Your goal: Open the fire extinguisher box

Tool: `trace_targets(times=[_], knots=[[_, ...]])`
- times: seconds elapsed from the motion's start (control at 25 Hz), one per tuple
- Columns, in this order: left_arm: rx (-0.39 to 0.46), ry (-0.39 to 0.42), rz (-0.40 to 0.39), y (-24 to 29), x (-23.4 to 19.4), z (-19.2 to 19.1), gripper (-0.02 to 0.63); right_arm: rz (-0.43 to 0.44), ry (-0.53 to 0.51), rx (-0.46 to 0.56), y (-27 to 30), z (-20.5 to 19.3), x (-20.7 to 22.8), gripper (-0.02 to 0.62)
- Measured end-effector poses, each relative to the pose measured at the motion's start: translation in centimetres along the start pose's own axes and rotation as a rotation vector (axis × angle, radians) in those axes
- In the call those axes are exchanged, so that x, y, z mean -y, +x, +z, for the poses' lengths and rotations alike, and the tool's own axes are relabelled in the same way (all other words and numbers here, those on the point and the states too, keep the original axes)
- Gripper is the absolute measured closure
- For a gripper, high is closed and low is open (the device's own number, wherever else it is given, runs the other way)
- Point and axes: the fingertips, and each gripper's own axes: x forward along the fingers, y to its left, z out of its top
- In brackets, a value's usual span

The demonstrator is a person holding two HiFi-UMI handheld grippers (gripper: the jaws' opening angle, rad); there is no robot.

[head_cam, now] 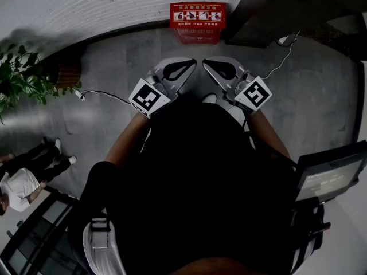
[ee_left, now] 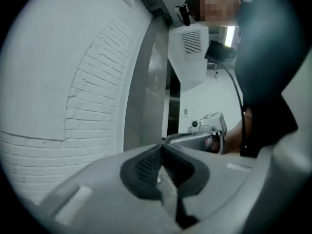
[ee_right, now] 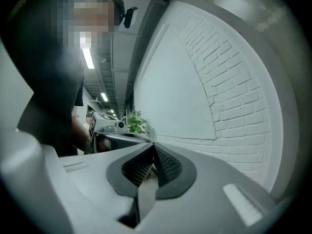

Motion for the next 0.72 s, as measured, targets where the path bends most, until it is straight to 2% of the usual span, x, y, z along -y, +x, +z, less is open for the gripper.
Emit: trace_targets(times=[0.24, 0.36, 0.56, 0.72], knots=[[0.011, 0.024, 0.011, -0.1, 0.8, 0.4, 0.606, 0.008, -0.017, -0.006, -0.3, 0.1, -0.2, 0.591], [-0.019, 0.005, 0.014, 0.2, 0.2, 0.5, 0.606, 0.016, 0.001, -0.004, 0.3, 0.0, 0.3, 0.591], [-0.012, -0.013, 0.019, 3.2, -5.8, -0.7, 0.606, 0.019, 0.023, -0.018, 3.3, -0.9, 5.8, 0.591], [0.003, -0.013, -0.015, 3.5, -11.2, -0.7, 0.606, -0.022, 0.023, -0.04, 7.5, -0.6, 8.9, 0.591]])
